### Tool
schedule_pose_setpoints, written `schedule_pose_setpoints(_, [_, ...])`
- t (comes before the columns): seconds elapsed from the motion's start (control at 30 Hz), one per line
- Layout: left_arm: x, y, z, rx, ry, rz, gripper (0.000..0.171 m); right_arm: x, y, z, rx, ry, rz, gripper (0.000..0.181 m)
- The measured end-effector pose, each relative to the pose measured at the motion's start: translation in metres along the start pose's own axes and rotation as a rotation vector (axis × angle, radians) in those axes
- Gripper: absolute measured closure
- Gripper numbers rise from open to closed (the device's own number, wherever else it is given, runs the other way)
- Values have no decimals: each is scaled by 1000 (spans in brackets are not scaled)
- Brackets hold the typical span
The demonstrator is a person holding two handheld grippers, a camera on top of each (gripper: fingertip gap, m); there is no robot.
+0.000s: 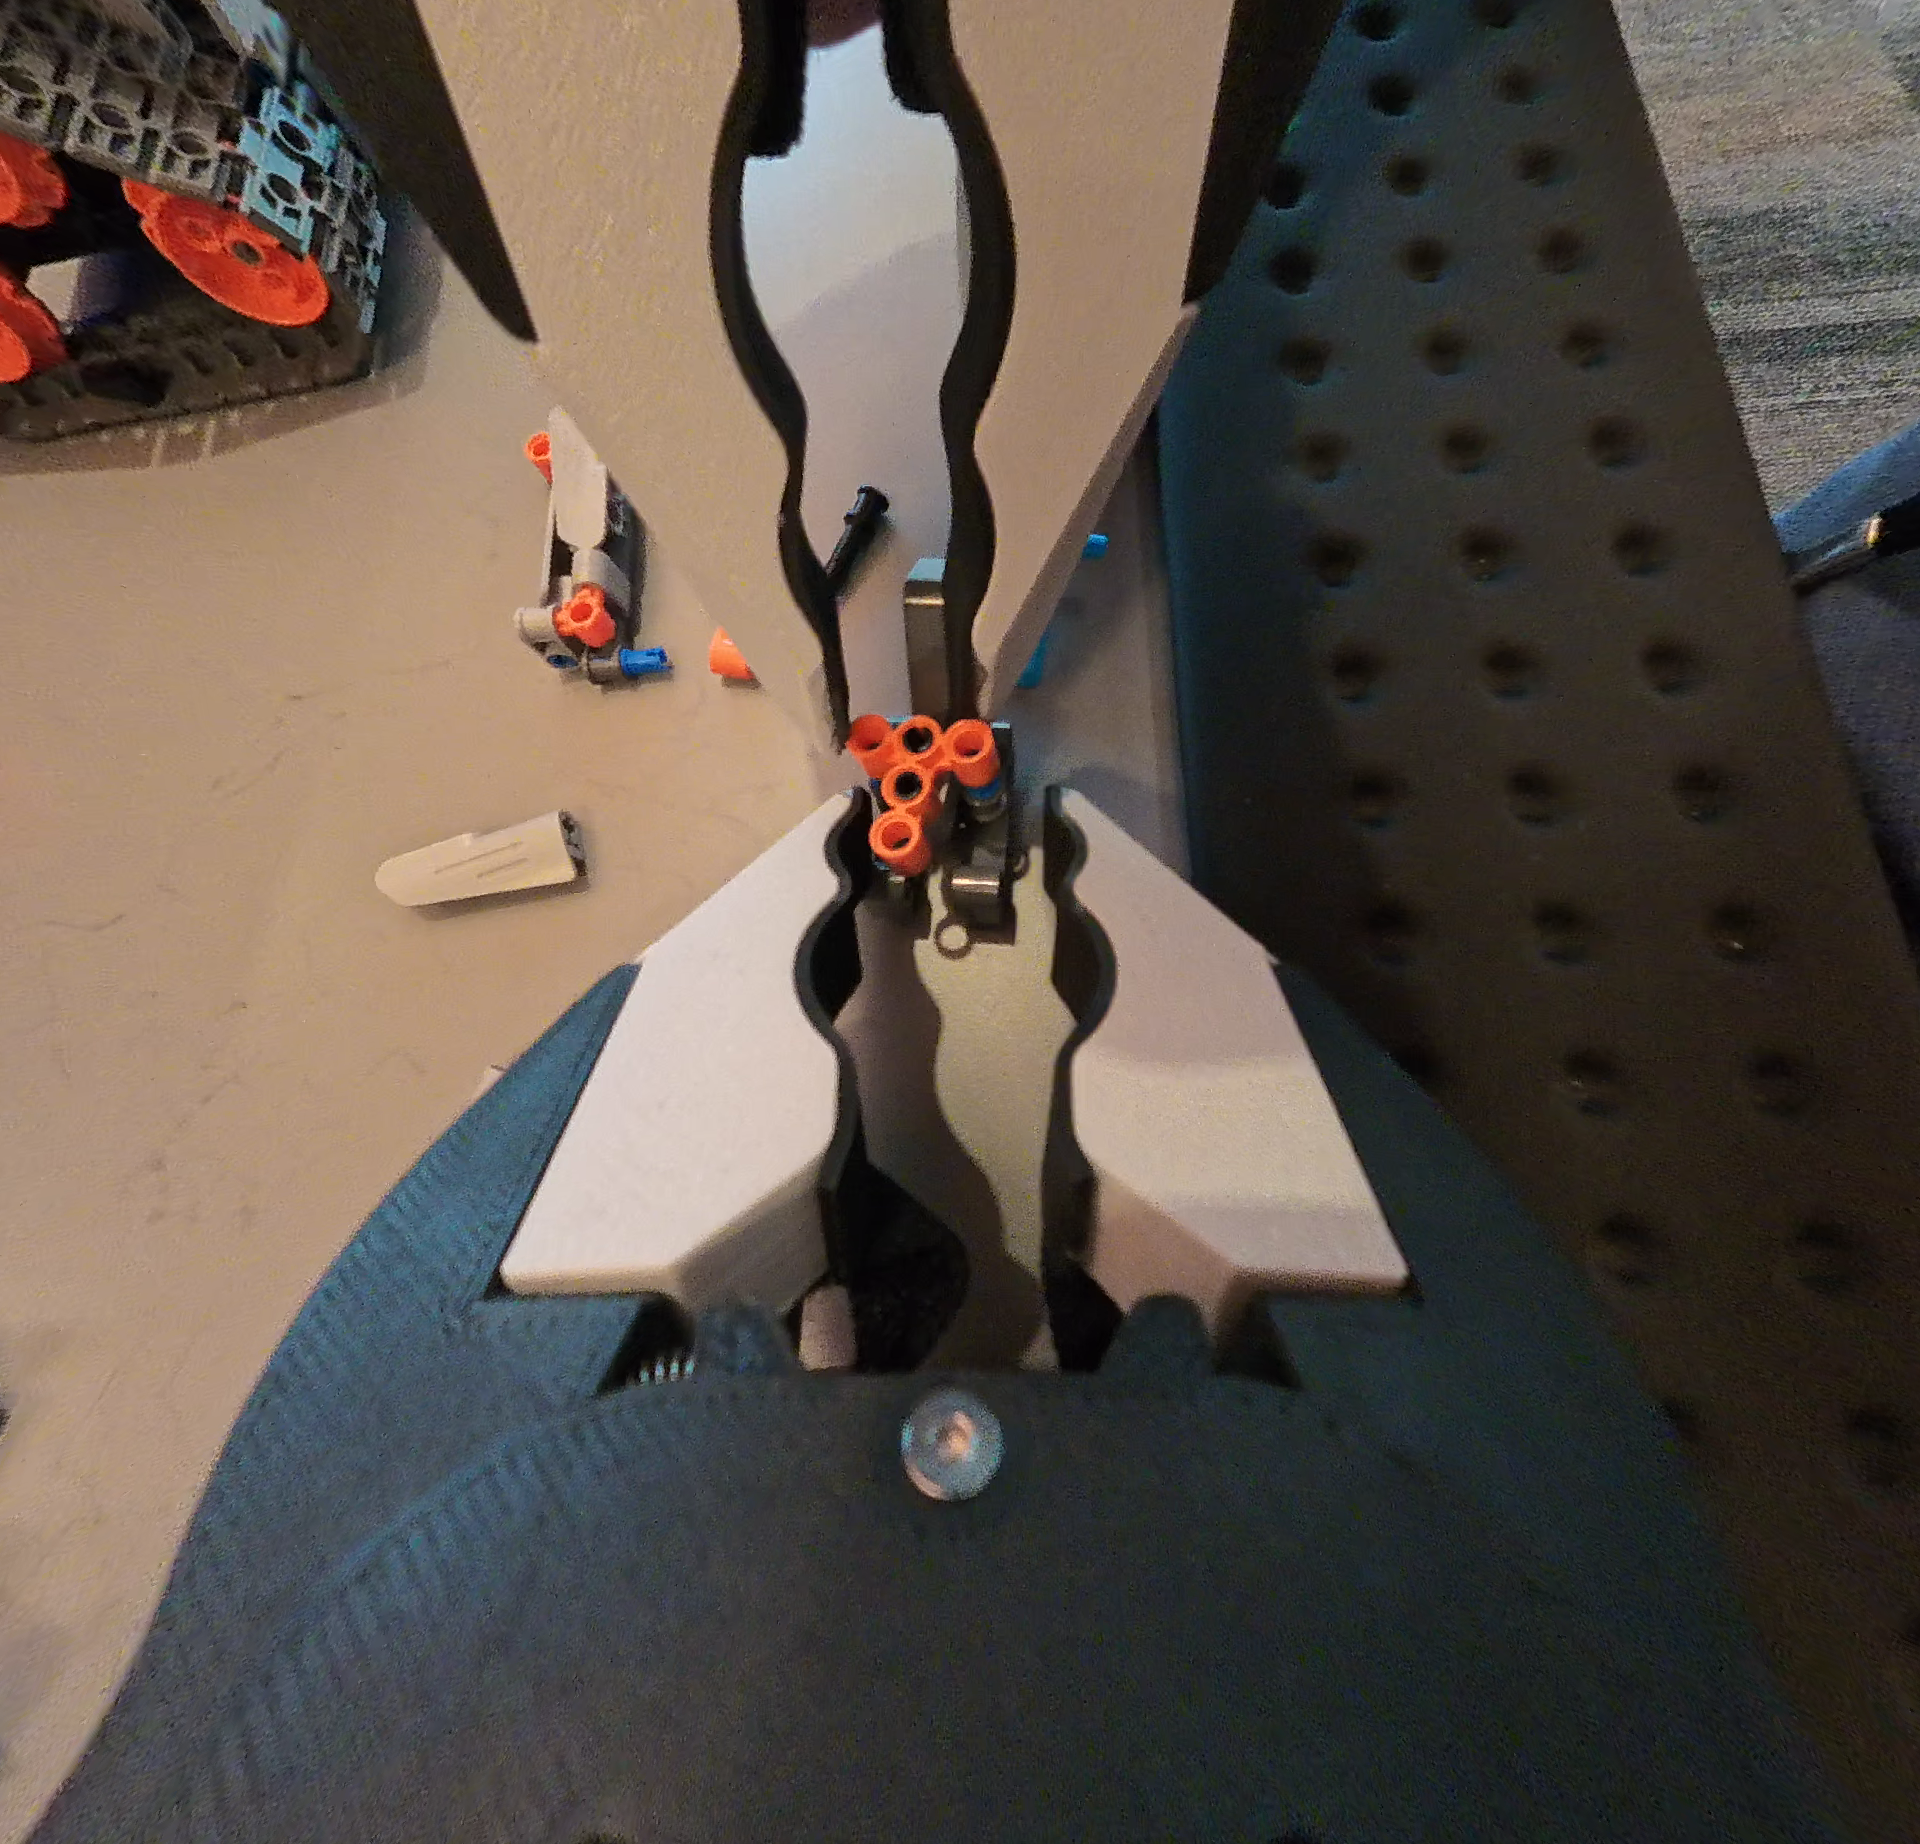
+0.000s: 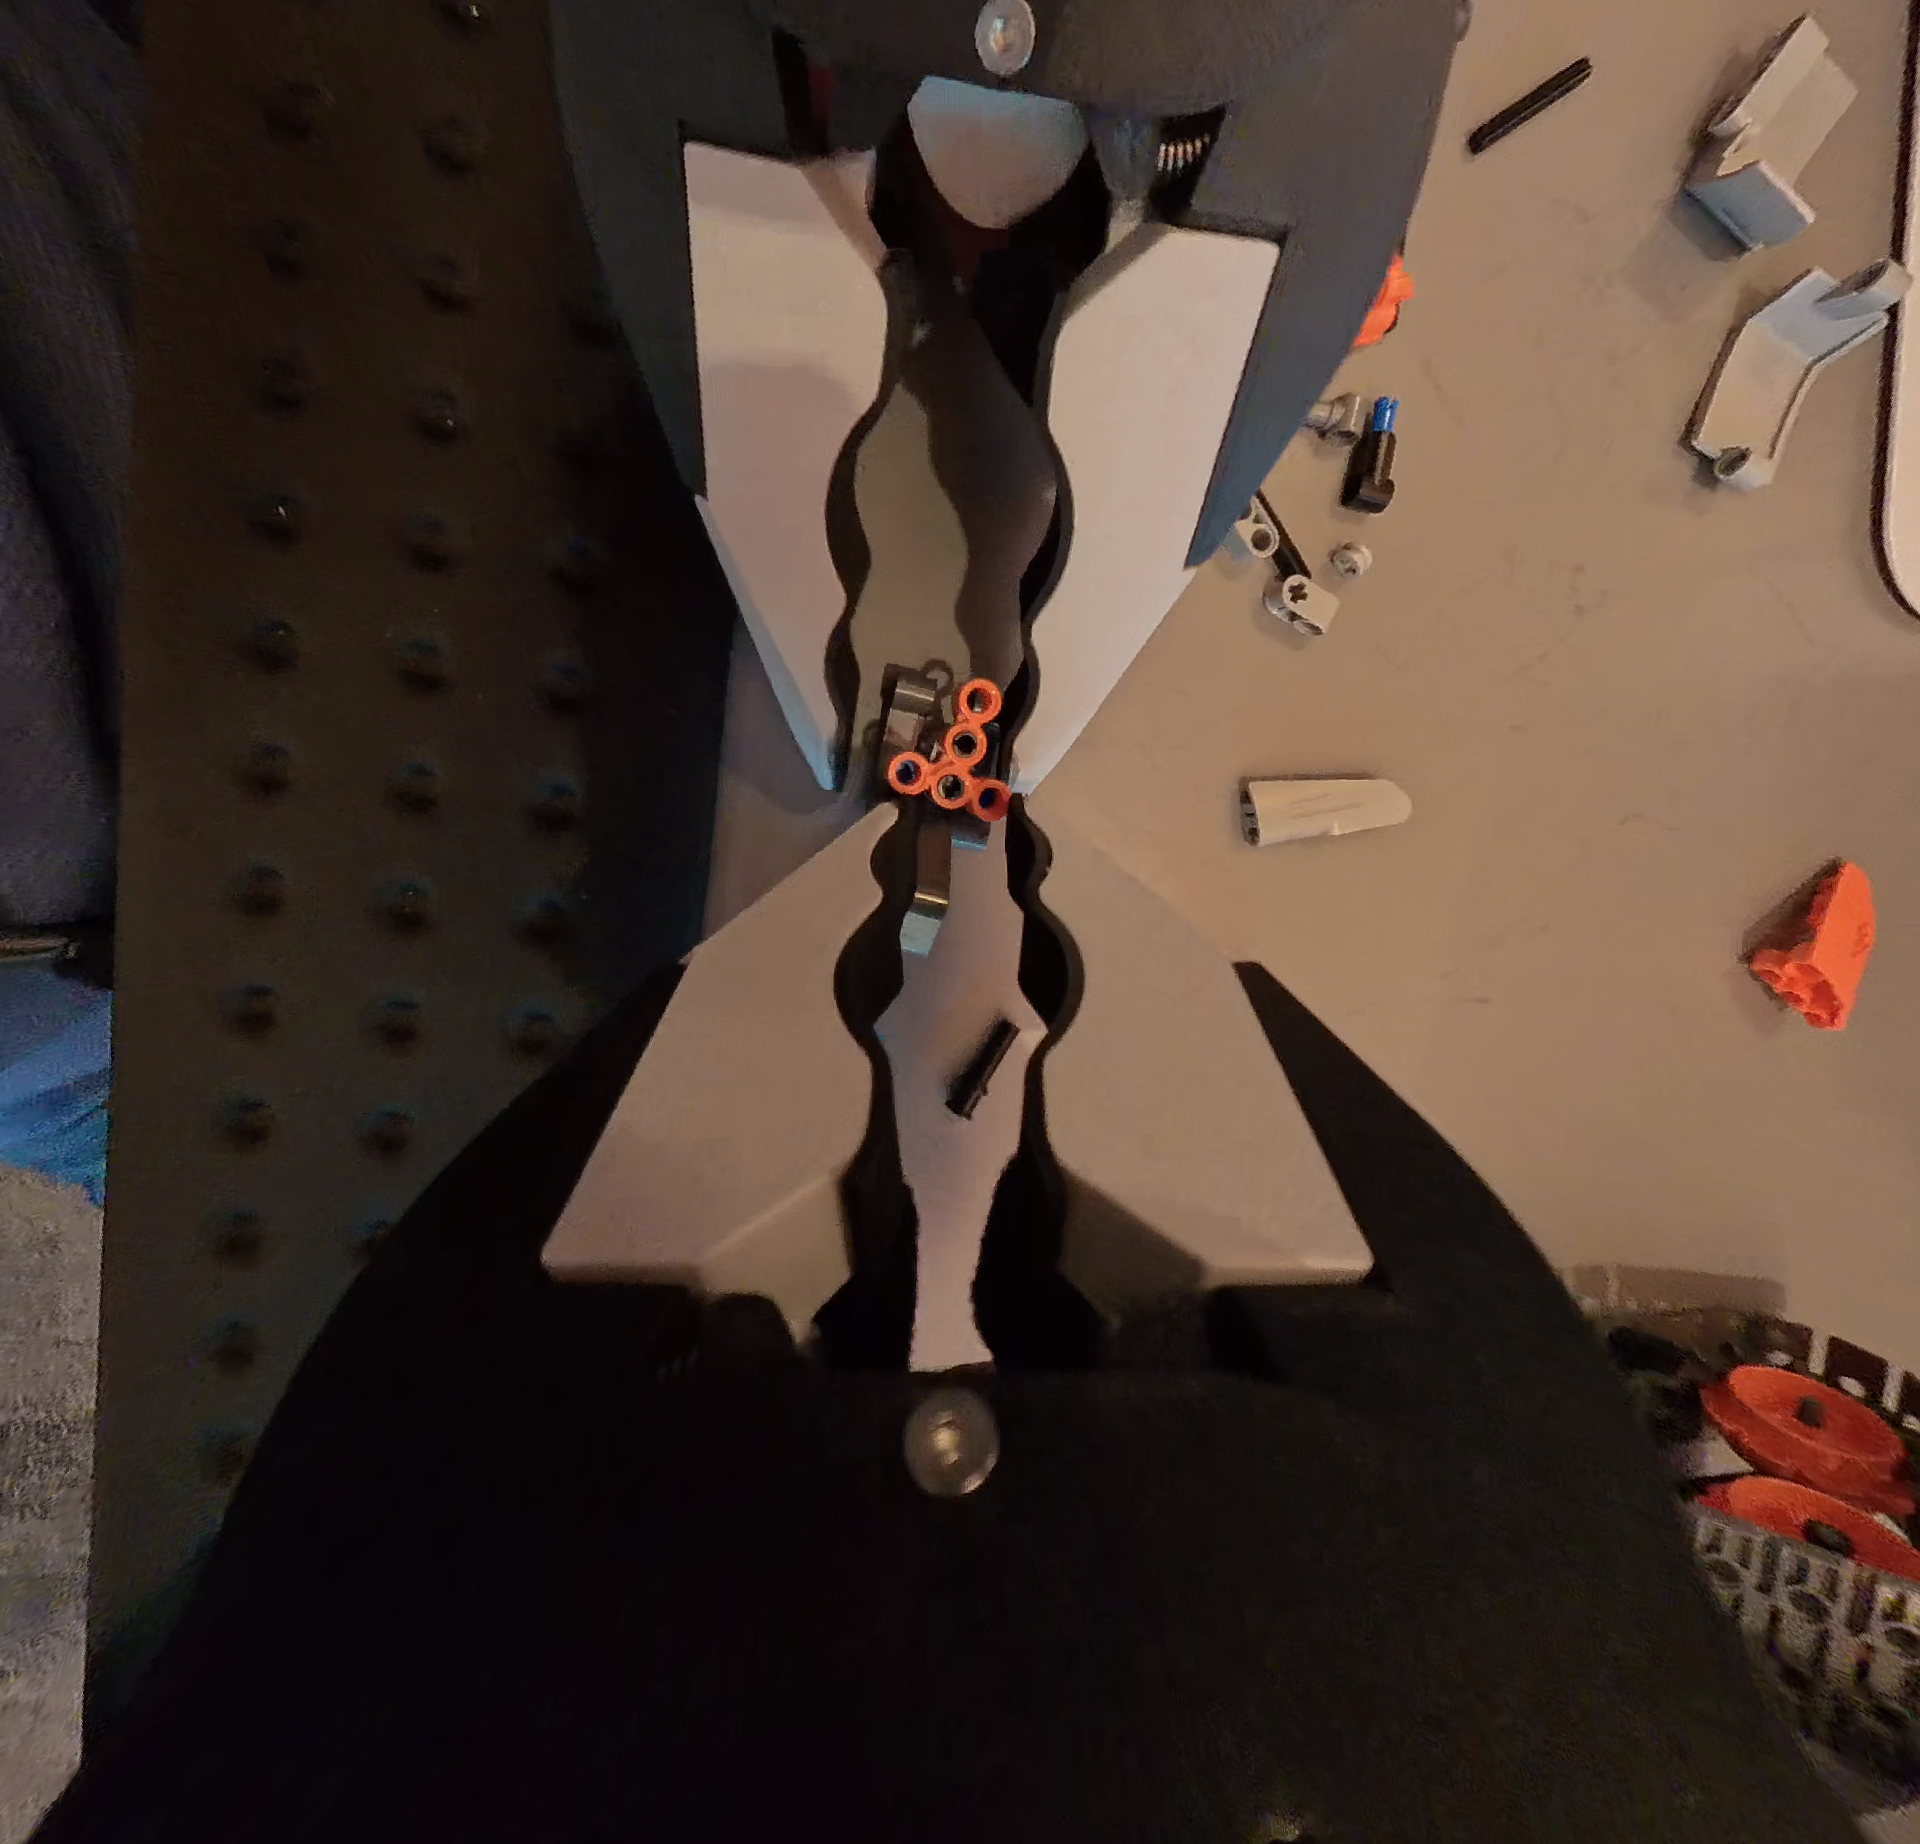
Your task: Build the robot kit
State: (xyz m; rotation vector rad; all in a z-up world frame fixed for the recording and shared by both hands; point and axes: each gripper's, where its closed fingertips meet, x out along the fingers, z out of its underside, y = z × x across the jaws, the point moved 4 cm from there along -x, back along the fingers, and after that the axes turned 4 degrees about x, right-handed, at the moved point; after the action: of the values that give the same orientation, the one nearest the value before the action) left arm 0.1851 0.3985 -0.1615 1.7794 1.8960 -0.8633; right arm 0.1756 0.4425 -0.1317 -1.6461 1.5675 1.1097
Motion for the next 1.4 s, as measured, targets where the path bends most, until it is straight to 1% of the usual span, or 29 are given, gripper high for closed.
schedule_pose_setpoints(0.03, [0, 0, 0, 10, -4, 2, 140, 0, 0, 1, 3, 20, -1, 167])
schedule_pose_setpoints(0.1, [-1, 1, 0, 19, -3, 14, 143, -1, -1, 4, 14, 49, -5, 168])
schedule_pose_setpoints(0.13, [-2, 0, -1, 12, 5, 16, 142, -1, -2, 7, 16, 54, -13, 176])
schedule_pose_setpoints(0.2, [-2, -1, -2, 5, 15, 31, 147, -2, -4, 9, 3, 104, -11, 177])
schedule_pose_setpoints(0.3, [0, 0, -3, 29, 10, 20, 147, -4, -5, 11, 11, 131, -6, 176])
schedule_pose_setpoints(0.33, [1, 1, -4, 30, 14, 20, 147, -5, -6, 12, 16, 137, -6, 175])
schedule_pose_setpoints(0.37, [2, 1, -3, 32, 12, 20, 147, -8, -5, 13, 22, 147, 1, 169])
schedule_pose_setpoints(0.4, [2, 0, -2, 33, 6, 18, 148, -12, -3, 13, 30, 156, 4, 159])
schedule_pose_setpoints(0.43, [3, 0, -2, 31, 6, 19, 148, -16, -3, 13, 32, 170, -2, 155])
schedule_pose_setpoints(0.57, [4, 0, -2, 38, 5, 13, 148, -17, 1, 2, 83, 260, -13, 154])
schedule_pose_setpoints(0.6, [4, 0, -3, 39, 5, 13, 148, -14, 1, 2, 102, 258, -36, 153])
schedule_pose_setpoints(0.63, [4, 0, -3, 40, 5, 12, 149, -11, 2, 3, 106, 248, -28, 154])
schedule_pose_setpoints(0.8, [4, 0, -3, 44, 5, 10, 149, -6, -3, 3, 135, 255, -78, 172])
schedule_pose_setpoints(1.0, [4, 0, -3, 41, 3, 10, 149, -3, -6, 2, 120, 266, -53, 174])
schedule_pose_setpoints(1.03, [5, 0, -3, 37, 4, 7, 149, -3, -10, 1, 89, 260, -48, 181])
schedule_pose_setpoints(1.1, [5, 0, -4, 37, 6, 12, 149, -2, -12, 1, 43, 230, -14, 181])
schedule_pose_setpoints(1.2, [6, 0, -4, 39, 4, 13, 149, -1, -12, 4, 33, 188, -16, 181])
schedule_pose_setpoints(1.4, [7, 1, -4, 46, 4, 10, 149, -1, -13, 6, 37, 199, -10, 181])
